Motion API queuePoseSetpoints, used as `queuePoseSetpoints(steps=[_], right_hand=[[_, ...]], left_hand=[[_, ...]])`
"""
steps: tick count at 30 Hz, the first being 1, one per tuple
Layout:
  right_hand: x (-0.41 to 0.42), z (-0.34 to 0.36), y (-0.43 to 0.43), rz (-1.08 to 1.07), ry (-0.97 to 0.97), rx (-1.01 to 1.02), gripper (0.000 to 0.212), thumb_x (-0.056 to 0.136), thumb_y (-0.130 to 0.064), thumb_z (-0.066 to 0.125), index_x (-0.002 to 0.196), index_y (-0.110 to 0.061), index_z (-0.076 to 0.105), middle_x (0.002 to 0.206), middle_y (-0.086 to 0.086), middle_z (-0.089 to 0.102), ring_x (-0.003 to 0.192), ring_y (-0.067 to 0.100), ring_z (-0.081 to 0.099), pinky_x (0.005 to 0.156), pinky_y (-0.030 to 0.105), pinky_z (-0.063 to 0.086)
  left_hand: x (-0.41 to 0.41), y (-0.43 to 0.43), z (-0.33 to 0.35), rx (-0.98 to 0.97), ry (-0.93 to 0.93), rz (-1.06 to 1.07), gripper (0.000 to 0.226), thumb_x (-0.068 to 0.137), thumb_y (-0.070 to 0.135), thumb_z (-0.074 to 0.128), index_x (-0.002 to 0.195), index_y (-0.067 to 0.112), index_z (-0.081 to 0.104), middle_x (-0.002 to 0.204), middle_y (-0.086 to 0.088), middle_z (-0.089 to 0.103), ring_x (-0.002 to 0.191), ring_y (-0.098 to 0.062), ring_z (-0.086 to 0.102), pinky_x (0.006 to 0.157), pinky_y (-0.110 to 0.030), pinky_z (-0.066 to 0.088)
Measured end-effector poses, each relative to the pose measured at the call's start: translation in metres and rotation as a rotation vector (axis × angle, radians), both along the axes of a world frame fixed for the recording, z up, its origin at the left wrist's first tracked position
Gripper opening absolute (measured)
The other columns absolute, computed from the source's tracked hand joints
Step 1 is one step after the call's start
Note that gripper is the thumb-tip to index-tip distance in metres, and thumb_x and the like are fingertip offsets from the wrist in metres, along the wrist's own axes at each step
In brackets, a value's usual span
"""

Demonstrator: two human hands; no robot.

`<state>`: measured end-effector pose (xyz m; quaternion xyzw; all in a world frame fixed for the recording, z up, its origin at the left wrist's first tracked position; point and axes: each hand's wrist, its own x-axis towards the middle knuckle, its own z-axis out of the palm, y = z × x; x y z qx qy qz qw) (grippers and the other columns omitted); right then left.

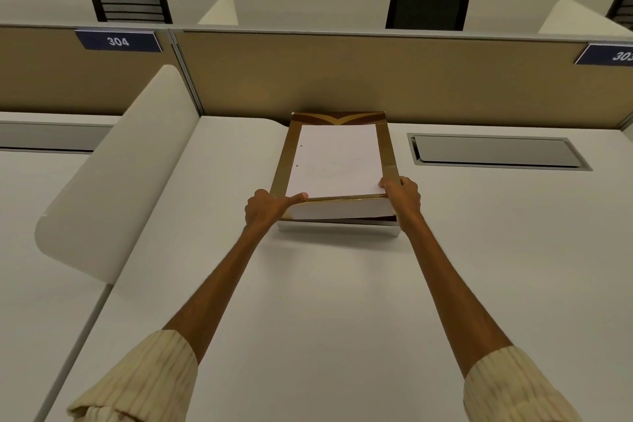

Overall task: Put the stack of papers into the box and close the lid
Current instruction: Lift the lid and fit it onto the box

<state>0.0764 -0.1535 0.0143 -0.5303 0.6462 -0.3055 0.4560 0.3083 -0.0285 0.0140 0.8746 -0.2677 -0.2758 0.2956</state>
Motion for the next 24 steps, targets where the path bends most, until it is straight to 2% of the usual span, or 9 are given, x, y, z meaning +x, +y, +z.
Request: queuePoseSetpoints(steps=[4,8,11,14,16,18,20,22,24], right_hand=[[-0.003,-0.002,-0.001,0.011,-0.012,-0.018,0.039,0.087,-0.034,0.063,0.114,-0.007,0.061,0.102,0.01,0.063,0.09,0.021,0.056,0.076,0.033,0.044],[-0.002,-0.001,0.0,0.017,-0.051,-0.044,0.04,0.087,-0.034,0.066,0.115,-0.007,0.061,0.102,0.01,0.064,0.092,0.022,0.059,0.075,0.031,0.048],[-0.002,0.004,0.002,-0.022,-0.084,-0.091,0.036,0.084,-0.032,0.071,0.108,-0.006,0.064,0.096,0.01,0.065,0.088,0.024,0.062,0.076,0.032,0.053],[-0.001,0.005,0.011,-0.024,-0.167,-0.179,0.032,0.083,-0.026,0.073,0.107,-0.006,0.064,0.093,0.005,0.065,0.082,0.02,0.063,0.073,0.026,0.056],[0.002,0.007,0.014,-0.017,-0.205,-0.232,0.03,0.083,-0.024,0.074,0.108,-0.011,0.063,0.097,0.001,0.065,0.079,0.015,0.063,0.065,0.017,0.053],[0.006,0.012,0.013,-0.028,-0.218,-0.238,0.027,0.082,-0.024,0.075,0.104,-0.015,0.062,0.099,0.0,0.065,0.078,0.015,0.063,0.063,0.014,0.051],[0.007,0.012,0.01,-0.047,-0.197,-0.207,0.028,0.082,-0.024,0.075,0.102,-0.01,0.064,0.099,0.003,0.066,0.079,0.019,0.064,0.068,0.02,0.055],[0.003,0.007,0.01,-0.06,-0.176,-0.182,0.03,0.081,-0.024,0.075,0.101,-0.005,0.065,0.096,0.006,0.067,0.078,0.02,0.064,0.074,0.03,0.058],[-0.003,0.001,0.012,-0.045,-0.162,-0.189,0.032,0.082,-0.026,0.075,0.103,-0.004,0.065,0.094,0.007,0.067,0.077,0.02,0.063,0.072,0.03,0.058]], left_hand=[[0.006,0.0,-0.001,-0.005,0.112,-0.021,0.066,0.069,0.067,0.072,0.083,0.005,0.053,0.085,-0.015,0.061,0.08,-0.027,0.066,0.062,-0.027,0.043],[0.017,0.005,-0.011,-0.061,0.29,-0.013,0.07,0.079,0.055,0.071,0.11,-0.006,0.059,0.118,-0.027,0.064,0.107,-0.039,0.067,0.057,-0.023,0.041],[0.019,0.008,-0.016,-0.133,0.35,0.045,0.059,0.083,0.048,0.07,0.106,-0.006,0.06,0.11,-0.022,0.063,0.101,-0.035,0.064,0.074,-0.032,0.045],[0.017,0.015,-0.021,-0.21,0.417,0.113,0.04,0.082,0.038,0.075,0.08,0.002,0.057,0.087,-0.013,0.058,0.074,-0.025,0.053,0.072,-0.032,0.042],[0.018,0.02,-0.021,-0.238,0.427,0.131,0.038,0.081,0.036,0.076,0.074,0.005,0.056,0.081,-0.011,0.056,0.067,-0.022,0.049,0.068,-0.03,0.042],[0.02,0.024,-0.019,-0.239,0.427,0.112,0.037,0.082,0.036,0.076,0.088,0.002,0.061,0.091,-0.015,0.061,0.079,-0.027,0.058,0.072,-0.032,0.044],[0.021,0.025,-0.018,-0.211,0.424,0.081,0.047,0.083,0.038,0.074,0.105,-0.001,0.063,0.109,-0.019,0.065,0.099,-0.033,0.065,0.077,-0.034,0.046],[0.019,0.025,-0.02,-0.176,0.438,0.041,0.059,0.083,0.04,0.073,0.119,-0.004,0.059,0.121,-0.02,0.064,0.113,-0.034,0.063,0.084,-0.037,0.048],[0.016,0.025,-0.026,-0.134,0.464,-0.01,0.064,0.084,0.039,0.072,0.128,-0.004,0.054,0.128,-0.02,0.06,0.12,-0.034,0.059,0.093,-0.042,0.048]])
